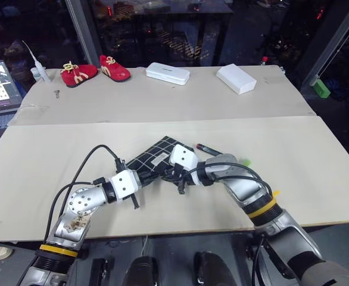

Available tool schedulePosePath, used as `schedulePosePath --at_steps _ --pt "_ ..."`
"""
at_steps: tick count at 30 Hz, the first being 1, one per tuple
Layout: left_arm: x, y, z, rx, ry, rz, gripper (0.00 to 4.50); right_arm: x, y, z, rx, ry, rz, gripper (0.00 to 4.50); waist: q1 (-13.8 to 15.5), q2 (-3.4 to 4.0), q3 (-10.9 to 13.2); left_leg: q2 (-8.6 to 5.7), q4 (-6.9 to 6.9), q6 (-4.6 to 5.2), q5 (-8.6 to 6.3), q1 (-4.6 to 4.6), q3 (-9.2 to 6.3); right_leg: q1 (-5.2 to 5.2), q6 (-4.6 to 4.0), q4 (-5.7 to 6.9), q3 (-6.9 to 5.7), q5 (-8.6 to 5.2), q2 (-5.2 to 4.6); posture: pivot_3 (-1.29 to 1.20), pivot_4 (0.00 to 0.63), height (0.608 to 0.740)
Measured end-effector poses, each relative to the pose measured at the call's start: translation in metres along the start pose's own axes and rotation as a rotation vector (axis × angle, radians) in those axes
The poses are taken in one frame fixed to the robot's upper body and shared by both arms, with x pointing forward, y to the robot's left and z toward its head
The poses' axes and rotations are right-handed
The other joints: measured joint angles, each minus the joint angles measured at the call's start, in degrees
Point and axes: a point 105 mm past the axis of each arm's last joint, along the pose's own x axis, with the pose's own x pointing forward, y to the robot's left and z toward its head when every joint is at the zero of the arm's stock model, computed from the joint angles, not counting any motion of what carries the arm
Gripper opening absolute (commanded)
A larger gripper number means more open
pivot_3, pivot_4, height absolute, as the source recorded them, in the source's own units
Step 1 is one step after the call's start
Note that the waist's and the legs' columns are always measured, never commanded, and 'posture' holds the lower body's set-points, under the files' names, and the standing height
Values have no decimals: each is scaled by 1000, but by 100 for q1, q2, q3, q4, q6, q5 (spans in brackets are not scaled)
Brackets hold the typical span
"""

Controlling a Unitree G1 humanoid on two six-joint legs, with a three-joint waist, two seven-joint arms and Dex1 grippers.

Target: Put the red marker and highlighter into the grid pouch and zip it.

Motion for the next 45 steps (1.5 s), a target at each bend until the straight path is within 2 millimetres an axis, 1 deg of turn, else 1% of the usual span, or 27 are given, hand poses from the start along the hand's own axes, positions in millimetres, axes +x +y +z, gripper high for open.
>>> schedulePosePath --at_steps 2,3,6,7,8,9,11,14,17,19,21,22,24,25,27,29,33,34,36,38,41,45 --pt "0 1 0 0 0 3 0 2 -6 7 49 -51 -19 20 -11 0 0 1 0 0 0 0 1 -1 -1 1 0 0 2 0 150 740" --pt "-1 2 0 1 -1 10 0 4 -8 10 73 -70 -25 747 -11 0 0 1 0 -1 1 0 2 -1 -1 2 0 1 2 0 150 740" --pt "-1 3 1 4 -3 14 0 2 -13 9 96 -74 -37 1627 12 0 0 1 0 -2 1 -2 5 0 -1 1 -3 0 -2 0 150 740" --pt "-1 3 1 3 -3 13 0 1 -13 8 99 -73 -31 2041 22 0 0 0 0 -2 1 -4 6 0 -1 -1 -3 0 -4 0 150 740" --pt "-1 2 1 4 -3 11 0 0 -12 7 103 -73 -20 2285 24 0 0 1 0 -1 1 -4 6 0 -1 -1 -3 0 -5 0 150 740" --pt "0 1 3 8 -11 3 0 -9 -13 3 117 -72 -25 2714 36 0 0 -1 0 -1 1 -9 5 0 0 -3 -5 1 -8 0 150 740" --pt "0 -1 4 7 -16 0 0 -27 1 -1 160 -106 33 3372 81 0 0 2 0 3 -2 -17 -1 2 0 -3 -11 0 -8 0 150 740" --pt "1 -3 4 2 -20 -2 0 -62 27 -10 288 -136 117 3372 102 -1 0 0 1 8 -5 -20 -10 1 1 -9 -9 1 -11 0 150 740" --pt "1 -3 4 0 -20 0 0 -92 40 -14 320 -129 99 3372 107 -2 0 0 2 8 -5 -5 -19 5 1 -12 -5 0 -9 0 150 740" --pt "2 -4 4 -2 -25 0 0 -106 41 -16 353 -129 22 3372 92 -3 0 1 2 7 -5 9 -20 11 -5 -7 -1 -3 -3 0 150 740" --pt "2 -5 4 -5 -26 0 0 -115 30 -19 382 -121 -105 3372 63 -4 1 3 2 3 -3 22 -17 15 -10 -2 4 -7 0 0 150 740" --pt "2 -6 4 -6 -29 0 0 -121 20 -21 397 -116 -190 3372 53 -5 1 3 2 0 -1 27 -17 19 -10 0 5 -8 1 0 150 740" --pt "2 -7 4 -8 -29 0 0 -128 7 -25 425 -111 -309 3372 40 -5 1 3 2 0 -1 34 -17 27 -11 0 5 -9 1 0 150 740" --pt "3 -8 4 -10 -34 -4 0 -136 -6 -31 447 -94 -436 3372 41 -5 1 0 1 0 -1 31 -16 26 -11 0 6 -9 -1 0 150 740" --pt "3 -12 4 -14 -38 -10 0 -151 -22 -46 481 -42 -601 3372 44 -5 1 -1 1 1 -2 24 -13 24 -9 -4 6 -10 -3 0 150 740" --pt "2 -14 2 -16 -38 -14 0 -161 -30 -57 498 -6 -699 3372 51 -5 1 -4 1 4 -4 15 -12 18 -5 -5 7 -11 -6 0 150 740" --pt "3 -15 -2 -23 -36 -20 0 -184 -45 -87 542 110 -913 3372 60 -5 1 -10 1 4 -3 10 -6 16 -5 -5 6 -11 -6 0 150 740" --pt "3 -15 -3 -24 -35 -21 0 -189 -48 -89 552 111 -957 3372 61 -5 1 -10 1 4 -3 11 -6 16 -5 -5 6 -11 -5 0 150 740" --pt "3 -15 -5 -23 -37 -23 0 -195 -53 -87 573 90 -1029 3372 38 -5 1 -6 1 3 -2 14 -10 16 -5 -3 8 -11 -2 0 150 740" --pt "4 -15 -3 -17 -47 -22 0 -194 -54 -85 596 74 -1061 3372 14 -5 1 -4 1 3 -2 14 -14 16 -4 -2 8 -11 0 0 150 740" --pt "5 -15 -5 -21 -54 -18 0 -187 -52 -79 642 48 -1097 3372 1 -4 0 -3 1 3 -2 13 -16 13 -4 1 9 -11 0 0 150 740" --pt "6 -18 -6 -28 -64 -14 0 -176 -45 -74 694 44 -1098 3372 11 -4 0 -1 1 3 -2 10 -17 14 -4 -1 8 -11 -5 0 150 740"
